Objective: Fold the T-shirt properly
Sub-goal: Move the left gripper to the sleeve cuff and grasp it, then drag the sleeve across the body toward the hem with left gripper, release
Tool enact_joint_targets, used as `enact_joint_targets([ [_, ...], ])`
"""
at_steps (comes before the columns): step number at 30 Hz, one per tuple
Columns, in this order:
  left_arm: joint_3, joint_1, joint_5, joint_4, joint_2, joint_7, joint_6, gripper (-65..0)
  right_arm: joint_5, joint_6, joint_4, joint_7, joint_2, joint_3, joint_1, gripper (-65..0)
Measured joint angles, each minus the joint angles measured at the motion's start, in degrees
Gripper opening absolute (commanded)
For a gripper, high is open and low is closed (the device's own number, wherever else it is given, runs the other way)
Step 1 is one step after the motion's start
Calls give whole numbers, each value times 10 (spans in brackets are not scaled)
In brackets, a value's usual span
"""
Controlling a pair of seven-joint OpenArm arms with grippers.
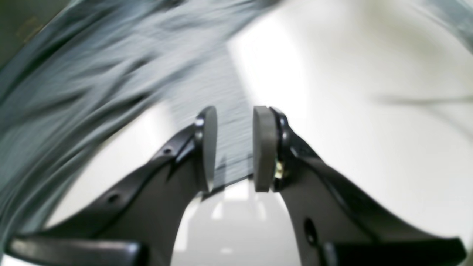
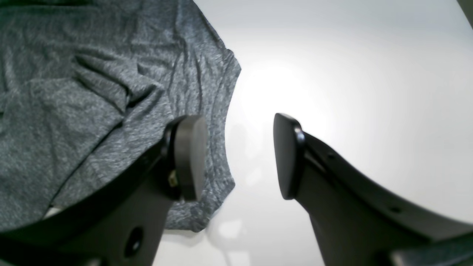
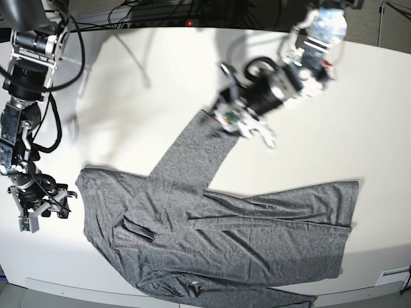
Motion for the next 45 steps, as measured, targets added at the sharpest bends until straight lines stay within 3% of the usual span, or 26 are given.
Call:
enact_joint_targets([
  [3,66,-1,49,-1,17,41,74,-477,-1,0,0,-3,2,0,0,-351],
  [5,92,-2,52,-1,18,96,124,-432,0,0,0,-4,3,0,0,-351],
  [7,109,-2,55,-9,19,111,171,-388,0,0,0,-4,3,0,0,-351],
  [13,121,-20,57,-110,29,102,182,-379,8,0,0,-13,3,0,0,-350],
  [14,120,-18,52,-129,26,80,184,-379,9,0,0,-13,3,0,0,-351],
  [19,119,-23,73,-181,46,39,259,-379,14,0,1,-13,0,0,0,-350],
  [22,121,-26,119,-188,47,35,260,-380,14,0,1,-13,3,0,0,-351],
  [27,121,-32,124,-188,44,67,262,-411,15,0,1,-13,1,0,1,-351],
  [30,121,-32,160,-188,46,73,262,-428,15,0,1,-13,2,0,2,-351],
  [32,121,-32,167,-188,45,75,262,-490,15,0,1,-13,2,0,2,-351],
  [34,121,-32,167,-188,44,77,246,-621,15,0,1,-13,2,0,1,-351],
  [35,121,-32,168,-189,44,76,235,-650,15,0,1,-13,2,0,1,-351],
  [41,120,-60,170,-191,42,71,220,-650,17,0,1,-13,2,0,2,-351],
  [45,120,-109,154,-194,39,104,216,-650,18,0,1,-12,1,0,2,-351],
])
